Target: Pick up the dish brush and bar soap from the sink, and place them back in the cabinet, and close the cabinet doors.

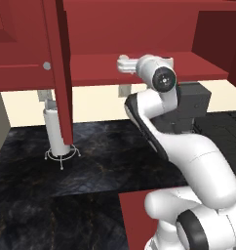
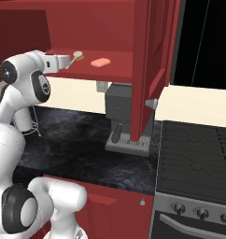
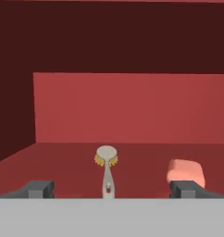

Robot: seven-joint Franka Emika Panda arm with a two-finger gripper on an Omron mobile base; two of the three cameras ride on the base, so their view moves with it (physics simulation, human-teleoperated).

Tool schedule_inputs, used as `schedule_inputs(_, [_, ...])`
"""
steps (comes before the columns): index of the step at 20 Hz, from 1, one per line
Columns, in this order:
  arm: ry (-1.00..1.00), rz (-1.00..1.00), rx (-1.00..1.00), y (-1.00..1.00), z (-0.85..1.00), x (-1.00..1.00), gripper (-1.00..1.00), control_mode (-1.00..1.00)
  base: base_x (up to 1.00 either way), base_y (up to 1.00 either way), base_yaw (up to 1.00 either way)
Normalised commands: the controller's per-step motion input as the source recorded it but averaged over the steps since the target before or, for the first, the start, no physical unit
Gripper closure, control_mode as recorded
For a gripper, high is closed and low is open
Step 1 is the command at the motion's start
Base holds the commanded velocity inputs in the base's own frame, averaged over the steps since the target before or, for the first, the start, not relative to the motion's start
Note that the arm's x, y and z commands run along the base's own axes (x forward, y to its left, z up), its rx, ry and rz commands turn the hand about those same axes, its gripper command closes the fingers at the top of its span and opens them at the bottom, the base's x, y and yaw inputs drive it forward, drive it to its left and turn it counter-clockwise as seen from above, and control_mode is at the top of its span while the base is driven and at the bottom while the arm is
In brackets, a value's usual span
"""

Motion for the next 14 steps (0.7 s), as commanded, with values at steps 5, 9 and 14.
schedule_inputs(5, [-0.10, 0.00, 0.00, 0.00, 0.08, -0.70, -1.00, -1.00, 0.00, 0.00, 0.00])
schedule_inputs(9, [-0.07, 0.00, 0.00, 0.00, 0.00, -0.74, -1.00, -1.00, 0.00, 0.00, 0.00])
schedule_inputs(14, [-0.02, 0.02, 0.00, 0.01, 0.00, -0.80, -1.00, -1.00, 0.00, 0.00, 0.00])
